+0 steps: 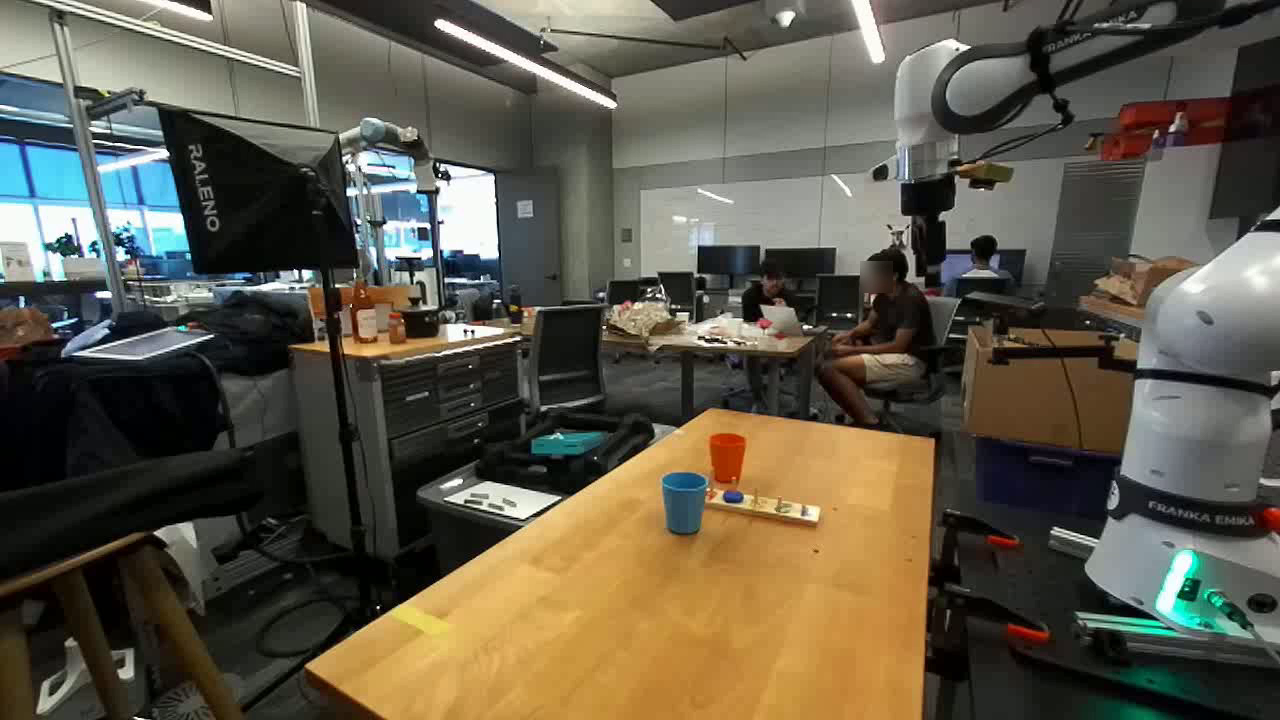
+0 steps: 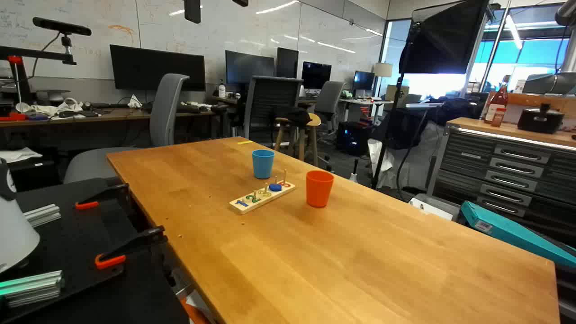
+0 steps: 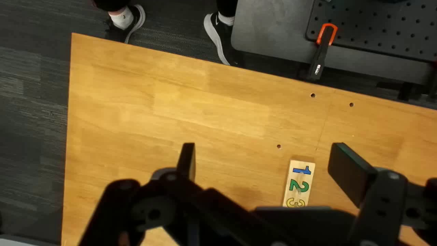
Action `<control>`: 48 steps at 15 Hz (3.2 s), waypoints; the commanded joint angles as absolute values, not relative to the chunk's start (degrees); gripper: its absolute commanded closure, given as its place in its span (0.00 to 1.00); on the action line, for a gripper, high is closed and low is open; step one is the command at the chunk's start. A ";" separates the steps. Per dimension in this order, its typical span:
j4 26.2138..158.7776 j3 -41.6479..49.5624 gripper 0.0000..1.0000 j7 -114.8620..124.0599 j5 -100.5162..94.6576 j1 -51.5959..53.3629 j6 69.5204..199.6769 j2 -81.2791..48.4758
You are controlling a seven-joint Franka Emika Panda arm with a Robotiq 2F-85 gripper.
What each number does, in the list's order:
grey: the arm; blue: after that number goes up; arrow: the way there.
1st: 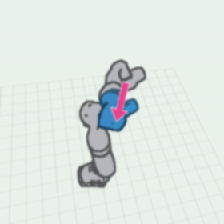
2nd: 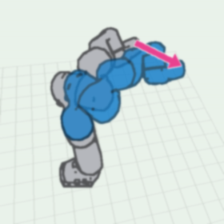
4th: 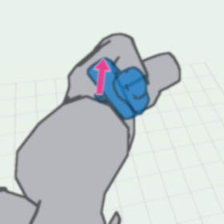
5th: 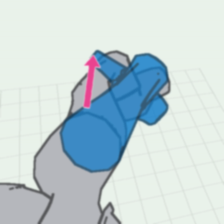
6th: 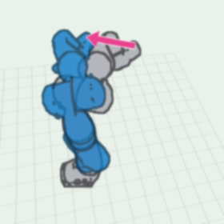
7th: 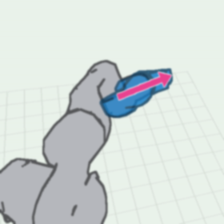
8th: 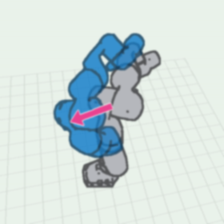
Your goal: Put the blue cup in the orange cup
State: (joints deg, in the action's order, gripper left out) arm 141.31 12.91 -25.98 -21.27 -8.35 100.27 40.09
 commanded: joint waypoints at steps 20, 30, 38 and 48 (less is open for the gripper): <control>139.79 -6.69 0.00 -0.17 -20.96 3.18 140.36 -3.51; 112.17 -5.27 0.00 0.72 -19.20 8.78 135.17 -28.99; 109.59 -4.66 0.42 0.51 -19.68 10.07 134.31 -32.69; 111.71 -4.43 1.00 0.24 -19.23 9.68 134.34 -31.66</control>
